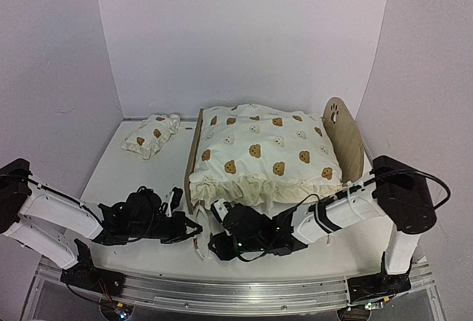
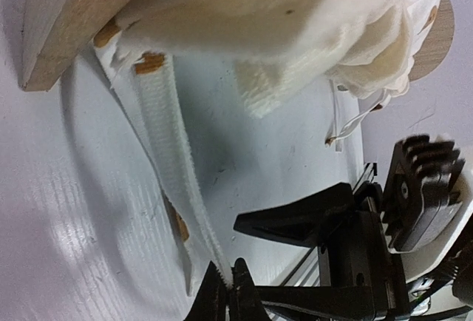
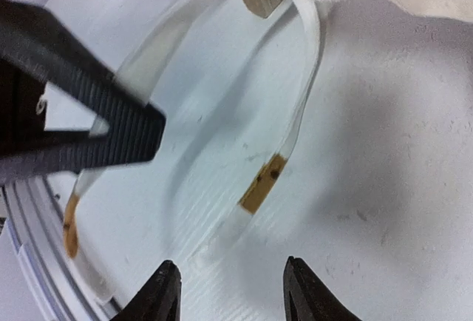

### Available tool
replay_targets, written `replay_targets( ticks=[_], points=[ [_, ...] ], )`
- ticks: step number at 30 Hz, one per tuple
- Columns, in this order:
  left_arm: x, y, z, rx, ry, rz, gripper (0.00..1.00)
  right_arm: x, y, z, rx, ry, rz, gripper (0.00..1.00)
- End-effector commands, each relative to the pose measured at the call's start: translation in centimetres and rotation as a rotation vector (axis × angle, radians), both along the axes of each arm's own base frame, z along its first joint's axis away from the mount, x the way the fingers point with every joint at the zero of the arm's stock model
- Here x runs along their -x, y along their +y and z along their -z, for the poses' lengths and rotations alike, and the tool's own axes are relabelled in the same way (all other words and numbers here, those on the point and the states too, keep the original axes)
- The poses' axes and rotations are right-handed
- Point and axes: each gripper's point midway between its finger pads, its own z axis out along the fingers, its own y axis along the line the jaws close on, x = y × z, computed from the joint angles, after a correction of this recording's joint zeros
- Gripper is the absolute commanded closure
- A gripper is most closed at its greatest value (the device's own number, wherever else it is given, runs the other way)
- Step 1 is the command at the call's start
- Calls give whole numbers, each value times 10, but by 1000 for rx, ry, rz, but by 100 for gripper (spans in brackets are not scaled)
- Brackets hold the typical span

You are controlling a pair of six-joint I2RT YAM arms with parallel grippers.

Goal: Set up the pet bed

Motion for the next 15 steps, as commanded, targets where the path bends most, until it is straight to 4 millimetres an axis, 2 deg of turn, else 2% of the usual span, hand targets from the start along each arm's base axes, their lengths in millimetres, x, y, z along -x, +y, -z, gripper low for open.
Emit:
replay_targets(
  ticks=[1, 6, 12, 14, 15],
  points=[
    [-4, 1, 0, -54, -37, 21, 100, -26, 22, 0, 47, -71, 89, 51],
    [-10, 10, 2, -98, -50, -5, 100, -49, 24, 16, 135, -169, 152, 51],
    [-8, 17, 4, -103, -48, -13, 100, -76, 29, 15, 195, -330, 198, 53],
    [-7, 19, 5, -102, -47, -16, 100, -81, 32, 22, 221, -367, 192, 56],
    [-7, 19, 4, -100, -48, -14, 100, -84, 34, 23, 222, -379, 188, 61]
  ],
)
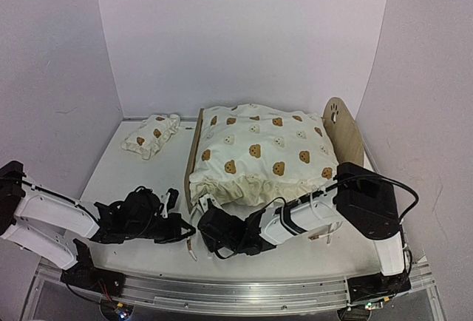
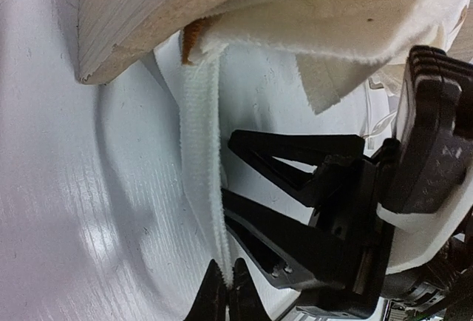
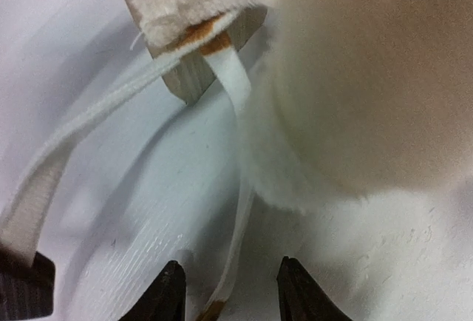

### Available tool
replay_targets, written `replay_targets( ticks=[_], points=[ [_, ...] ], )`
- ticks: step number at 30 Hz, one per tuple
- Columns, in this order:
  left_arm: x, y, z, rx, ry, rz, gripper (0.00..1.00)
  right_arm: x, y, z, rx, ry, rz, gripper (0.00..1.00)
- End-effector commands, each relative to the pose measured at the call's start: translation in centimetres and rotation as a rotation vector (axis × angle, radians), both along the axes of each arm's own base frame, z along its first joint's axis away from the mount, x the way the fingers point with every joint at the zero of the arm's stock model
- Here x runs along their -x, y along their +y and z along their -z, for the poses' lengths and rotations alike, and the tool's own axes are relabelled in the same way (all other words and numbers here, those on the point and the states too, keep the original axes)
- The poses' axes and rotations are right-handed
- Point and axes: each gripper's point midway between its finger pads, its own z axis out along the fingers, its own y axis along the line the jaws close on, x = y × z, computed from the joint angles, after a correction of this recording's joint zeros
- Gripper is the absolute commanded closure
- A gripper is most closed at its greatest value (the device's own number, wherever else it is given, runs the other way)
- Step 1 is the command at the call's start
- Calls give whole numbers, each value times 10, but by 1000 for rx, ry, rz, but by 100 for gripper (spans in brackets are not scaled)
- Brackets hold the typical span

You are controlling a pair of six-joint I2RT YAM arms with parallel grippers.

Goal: Set up the pet bed

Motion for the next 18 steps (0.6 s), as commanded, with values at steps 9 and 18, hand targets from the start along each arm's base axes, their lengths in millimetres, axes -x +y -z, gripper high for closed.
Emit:
replay_targets(
  ticks=[9, 18],
  points=[
    [3, -19, -15, 40, -7, 87, 100, -3, 16, -64, -98, -137, -145, 100],
    [7, -36, -23, 76, 14, 155, 97, 26, -3, -93, -217, -2, -286, 100]
  ],
)
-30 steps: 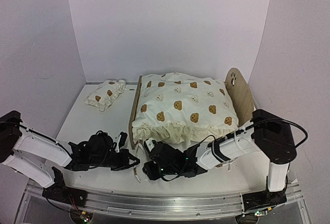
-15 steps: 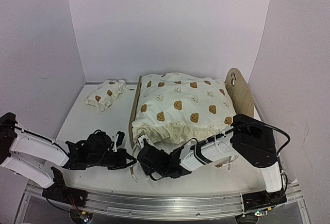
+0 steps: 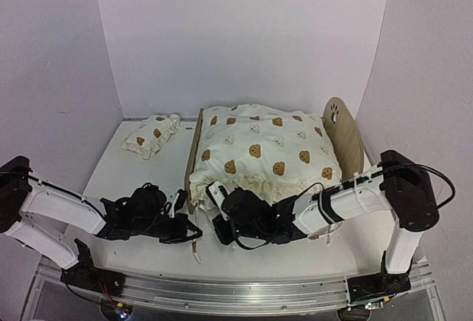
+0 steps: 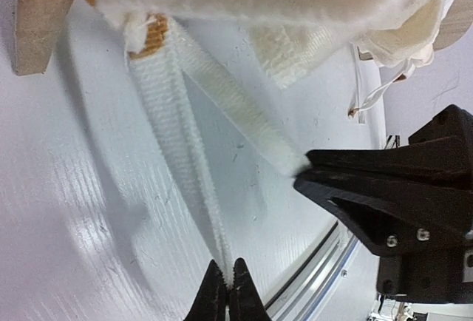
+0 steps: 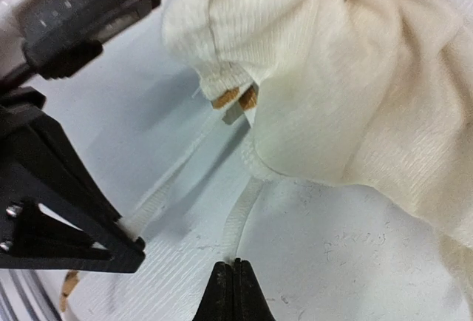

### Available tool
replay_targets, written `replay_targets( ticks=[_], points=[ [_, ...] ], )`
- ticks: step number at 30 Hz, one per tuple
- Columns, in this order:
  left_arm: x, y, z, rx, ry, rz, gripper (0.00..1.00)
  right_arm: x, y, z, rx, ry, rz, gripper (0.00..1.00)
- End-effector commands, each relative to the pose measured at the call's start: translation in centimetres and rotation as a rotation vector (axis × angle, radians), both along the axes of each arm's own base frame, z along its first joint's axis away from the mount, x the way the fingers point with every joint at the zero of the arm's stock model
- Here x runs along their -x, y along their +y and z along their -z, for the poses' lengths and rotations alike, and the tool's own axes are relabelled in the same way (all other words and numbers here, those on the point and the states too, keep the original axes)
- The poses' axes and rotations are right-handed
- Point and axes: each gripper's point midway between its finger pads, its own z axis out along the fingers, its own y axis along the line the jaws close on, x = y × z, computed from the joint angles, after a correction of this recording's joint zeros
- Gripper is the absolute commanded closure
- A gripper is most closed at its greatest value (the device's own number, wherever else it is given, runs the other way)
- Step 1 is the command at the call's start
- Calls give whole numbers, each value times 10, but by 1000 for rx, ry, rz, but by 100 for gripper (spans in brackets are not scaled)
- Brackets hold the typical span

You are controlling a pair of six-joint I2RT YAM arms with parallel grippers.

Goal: Set up the pet bed

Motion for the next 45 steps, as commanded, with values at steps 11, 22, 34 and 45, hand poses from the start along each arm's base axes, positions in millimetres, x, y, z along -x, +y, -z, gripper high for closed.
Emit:
replay_targets(
  ticks=[11, 22, 34, 45],
  points=[
    [-22, 10, -55, 177, -83, -152, 52, 63, 26, -48, -226, 130, -449, 100],
    [-53, 40, -54, 158, -149, -390, 72, -7, 28, -19, -249, 186, -254, 100],
    [-68, 34, -36, 56, -193, -402, 77, 17, 69, -17, -268, 146, -601, 100],
    [-64, 23, -45, 148, -157, -362, 61, 59, 34, -38, -321, 205, -754, 100]
  ],
)
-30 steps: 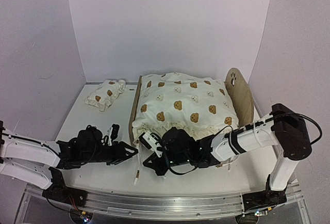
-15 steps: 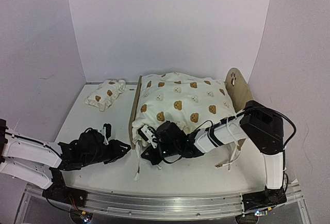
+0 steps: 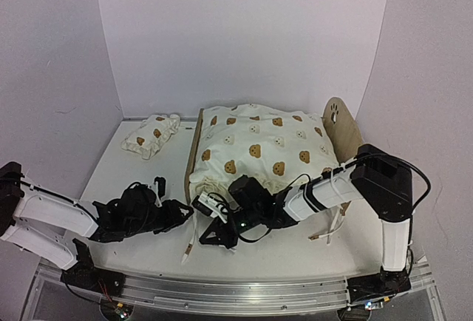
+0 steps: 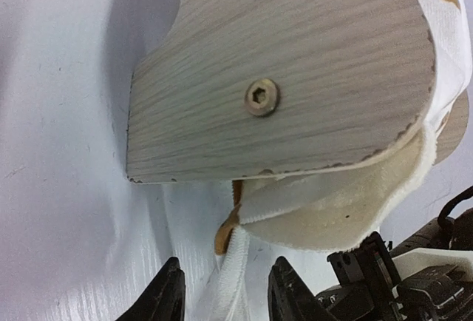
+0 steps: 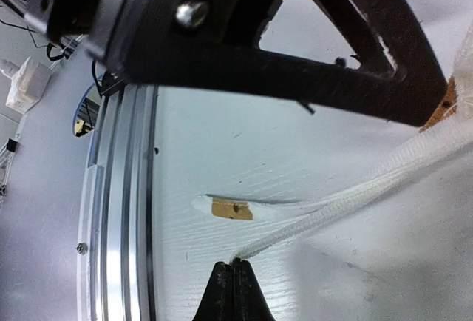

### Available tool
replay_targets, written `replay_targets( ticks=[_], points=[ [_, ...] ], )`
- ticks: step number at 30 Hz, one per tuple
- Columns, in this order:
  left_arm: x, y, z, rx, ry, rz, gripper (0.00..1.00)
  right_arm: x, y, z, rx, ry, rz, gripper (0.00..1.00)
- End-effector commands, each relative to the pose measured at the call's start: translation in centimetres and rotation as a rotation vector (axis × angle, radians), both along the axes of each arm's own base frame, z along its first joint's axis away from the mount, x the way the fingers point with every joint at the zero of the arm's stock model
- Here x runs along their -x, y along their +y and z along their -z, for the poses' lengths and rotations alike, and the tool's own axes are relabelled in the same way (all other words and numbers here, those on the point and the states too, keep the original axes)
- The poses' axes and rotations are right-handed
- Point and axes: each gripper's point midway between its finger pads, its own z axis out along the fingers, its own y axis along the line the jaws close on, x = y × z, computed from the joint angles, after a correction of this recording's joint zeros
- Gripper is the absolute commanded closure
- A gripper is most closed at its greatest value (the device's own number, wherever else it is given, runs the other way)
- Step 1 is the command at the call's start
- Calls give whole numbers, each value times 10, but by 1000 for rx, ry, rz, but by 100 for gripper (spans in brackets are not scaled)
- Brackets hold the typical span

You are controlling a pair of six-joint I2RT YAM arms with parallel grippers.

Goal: Set up the pet bed

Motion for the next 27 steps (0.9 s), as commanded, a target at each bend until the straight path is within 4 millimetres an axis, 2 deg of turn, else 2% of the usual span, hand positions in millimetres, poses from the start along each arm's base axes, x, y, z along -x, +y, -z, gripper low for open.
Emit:
replay_targets(
  ticks=[1, 10, 20, 23, 25, 27],
  points=[
    [-8, -14, -29, 106, -54, 15, 62, 11, 0, -49, -132, -39, -76, 100],
    [-20, -22, -31, 98, -82, 50, 84, 7, 3, -56, -152, -29, -79, 100],
    [-31, -30, -37, 76, -131, 71, 88, 3, 2, -52, -137, -19, -50, 100],
    [-34, -29, -35, 62, -134, 70, 95, -4, 1, -51, -120, -31, 2, 100],
    [-34, -28, -34, 54, -142, 76, 100, -15, 1, -52, -105, -48, 71, 100],
    [-31, -27, -34, 51, -146, 83, 100, -31, -1, -55, -87, -80, 162, 100]
  ],
)
